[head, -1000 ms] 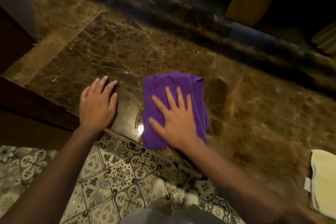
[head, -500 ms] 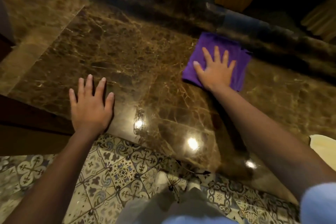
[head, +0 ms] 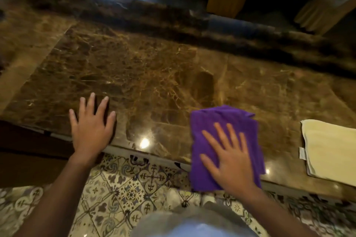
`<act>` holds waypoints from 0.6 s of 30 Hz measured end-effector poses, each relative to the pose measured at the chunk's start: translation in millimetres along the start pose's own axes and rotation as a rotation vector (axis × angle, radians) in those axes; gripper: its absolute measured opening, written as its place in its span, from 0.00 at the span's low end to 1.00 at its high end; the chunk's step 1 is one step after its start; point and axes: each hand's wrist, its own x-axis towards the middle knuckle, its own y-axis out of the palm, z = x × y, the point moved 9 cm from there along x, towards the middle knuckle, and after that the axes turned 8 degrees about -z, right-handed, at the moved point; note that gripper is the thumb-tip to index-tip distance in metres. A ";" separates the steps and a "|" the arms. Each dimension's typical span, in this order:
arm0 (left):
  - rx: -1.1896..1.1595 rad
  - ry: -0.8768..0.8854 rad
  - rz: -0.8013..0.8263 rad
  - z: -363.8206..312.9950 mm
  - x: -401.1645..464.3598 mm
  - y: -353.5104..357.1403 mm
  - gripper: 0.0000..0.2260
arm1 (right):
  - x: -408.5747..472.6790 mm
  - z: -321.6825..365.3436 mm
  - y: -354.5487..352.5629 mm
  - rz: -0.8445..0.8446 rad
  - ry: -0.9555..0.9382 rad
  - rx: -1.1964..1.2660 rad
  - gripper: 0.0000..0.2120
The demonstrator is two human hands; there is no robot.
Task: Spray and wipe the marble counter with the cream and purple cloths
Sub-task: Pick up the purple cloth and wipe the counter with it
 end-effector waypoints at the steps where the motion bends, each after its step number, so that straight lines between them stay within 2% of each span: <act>1: 0.006 0.017 0.013 -4.9 -3.9 2.8 0.25 | -3.8 -40.7 -6.6 -0.006 0.117 -0.030 0.33; 3: -0.007 0.019 0.021 -7.5 -4.9 4.3 0.26 | 1.8 -104.3 -14.9 -0.014 0.301 -0.067 0.35; 5: -0.002 0.012 0.012 -6.8 -5.1 3.2 0.26 | 32.0 -137.3 -19.8 -0.029 0.393 -0.077 0.36; 10: -0.006 0.023 -0.004 -6.8 -5.1 2.2 0.27 | 163.5 -141.2 -14.4 -0.045 0.494 -0.003 0.36; 12: 0.003 0.024 -0.008 -5.9 -4.0 2.3 0.27 | 208.0 -99.8 -7.5 -0.018 0.414 0.031 0.36; 14: -0.006 0.026 -0.011 -4.7 -3.8 2.7 0.27 | 231.9 -26.7 2.7 0.013 0.237 0.040 0.35; 18: -0.007 0.011 -0.005 5.7 -1.5 4.8 0.28 | 192.3 111.3 15.4 0.037 -0.135 0.051 0.34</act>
